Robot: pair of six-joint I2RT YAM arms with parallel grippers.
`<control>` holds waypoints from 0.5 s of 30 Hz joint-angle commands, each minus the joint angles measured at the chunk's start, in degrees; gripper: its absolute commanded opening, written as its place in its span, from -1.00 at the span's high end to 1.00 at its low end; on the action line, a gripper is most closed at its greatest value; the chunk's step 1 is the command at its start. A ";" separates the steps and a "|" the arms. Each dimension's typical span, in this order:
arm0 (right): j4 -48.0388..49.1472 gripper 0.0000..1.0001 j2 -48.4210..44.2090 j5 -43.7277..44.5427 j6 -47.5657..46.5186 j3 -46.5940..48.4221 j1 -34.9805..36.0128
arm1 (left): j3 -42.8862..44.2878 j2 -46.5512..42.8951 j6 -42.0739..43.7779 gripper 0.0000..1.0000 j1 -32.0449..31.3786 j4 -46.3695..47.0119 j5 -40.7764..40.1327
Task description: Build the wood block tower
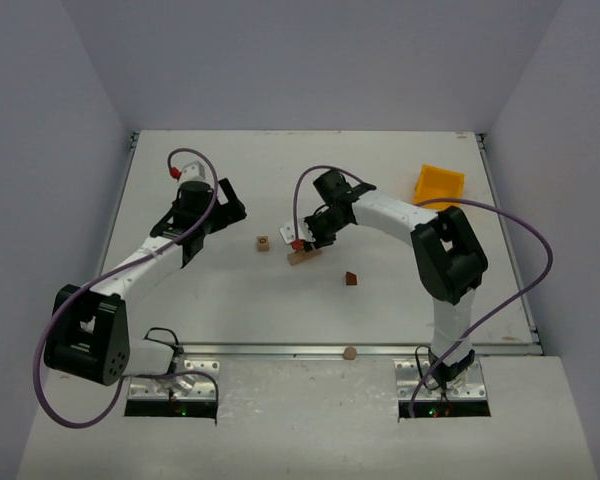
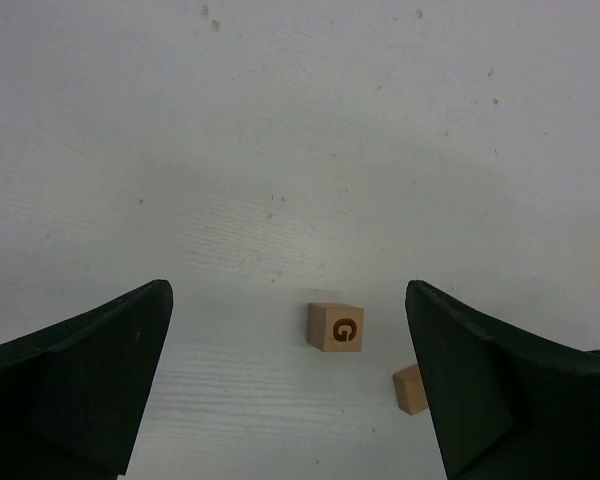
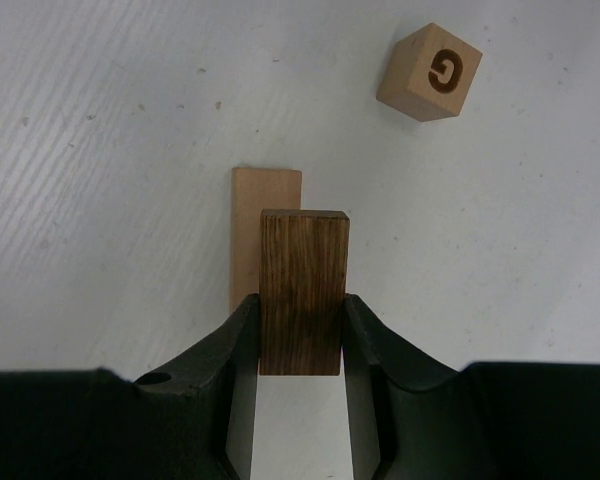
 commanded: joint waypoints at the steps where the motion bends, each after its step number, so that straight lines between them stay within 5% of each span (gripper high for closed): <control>1: -1.35 0.60 1.60 -1.48 -0.62 3.24 -0.12 | 3.20 0.77 0.69 -1.00 0.25 -0.06 -1.14; 15: -2.23 0.52 3.79 -1.67 1.73 4.53 -0.19 | 3.13 0.68 0.78 -1.00 0.25 0.02 -1.93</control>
